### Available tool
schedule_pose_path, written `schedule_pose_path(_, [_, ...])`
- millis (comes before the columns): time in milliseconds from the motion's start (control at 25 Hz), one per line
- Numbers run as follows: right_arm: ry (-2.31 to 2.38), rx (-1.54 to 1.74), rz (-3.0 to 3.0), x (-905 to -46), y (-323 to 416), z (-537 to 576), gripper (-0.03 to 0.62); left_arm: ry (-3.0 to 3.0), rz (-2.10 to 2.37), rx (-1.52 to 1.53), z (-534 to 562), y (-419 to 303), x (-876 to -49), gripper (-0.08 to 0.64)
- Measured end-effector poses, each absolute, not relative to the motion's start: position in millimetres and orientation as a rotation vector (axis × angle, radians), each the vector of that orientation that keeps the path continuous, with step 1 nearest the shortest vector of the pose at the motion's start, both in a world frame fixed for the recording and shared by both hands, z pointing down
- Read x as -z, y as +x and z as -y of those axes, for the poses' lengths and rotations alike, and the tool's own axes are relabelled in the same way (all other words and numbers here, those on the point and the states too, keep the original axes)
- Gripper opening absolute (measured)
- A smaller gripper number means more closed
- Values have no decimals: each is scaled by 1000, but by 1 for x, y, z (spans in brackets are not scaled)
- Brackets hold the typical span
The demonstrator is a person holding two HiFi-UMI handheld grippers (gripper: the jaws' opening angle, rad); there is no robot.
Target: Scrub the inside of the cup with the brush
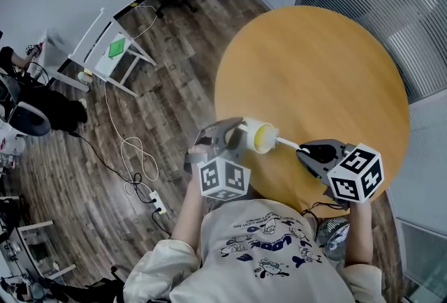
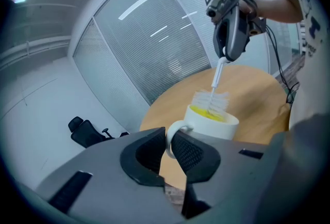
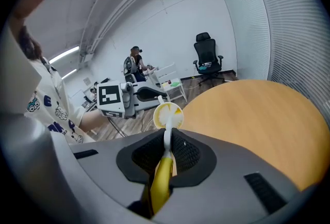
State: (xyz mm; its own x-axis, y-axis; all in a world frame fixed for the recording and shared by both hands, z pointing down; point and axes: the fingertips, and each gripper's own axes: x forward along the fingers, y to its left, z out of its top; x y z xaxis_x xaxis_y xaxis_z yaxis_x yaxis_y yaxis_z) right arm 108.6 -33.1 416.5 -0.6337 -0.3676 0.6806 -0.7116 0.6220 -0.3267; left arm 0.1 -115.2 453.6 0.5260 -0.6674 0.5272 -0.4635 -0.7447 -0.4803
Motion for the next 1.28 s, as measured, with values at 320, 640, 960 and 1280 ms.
schedule_pose_path(320, [869,-883,2298,-418,111,32,48,-2542,-980,1002,117,-6,-449,35])
schedule_pose_path(640, [888,-930,2310,-419,106,29,48,-2591,-1050,972,123,-13,-444,37])
schedule_pose_path(960, [890,-940,2299,-429,101,22,48,-2598,-1121,966,129,-17,-445,37])
schedule_pose_path(1280, [869,-853,2283,-422,89,16,48,-2612,-1177,969,133,-24,-445,37])
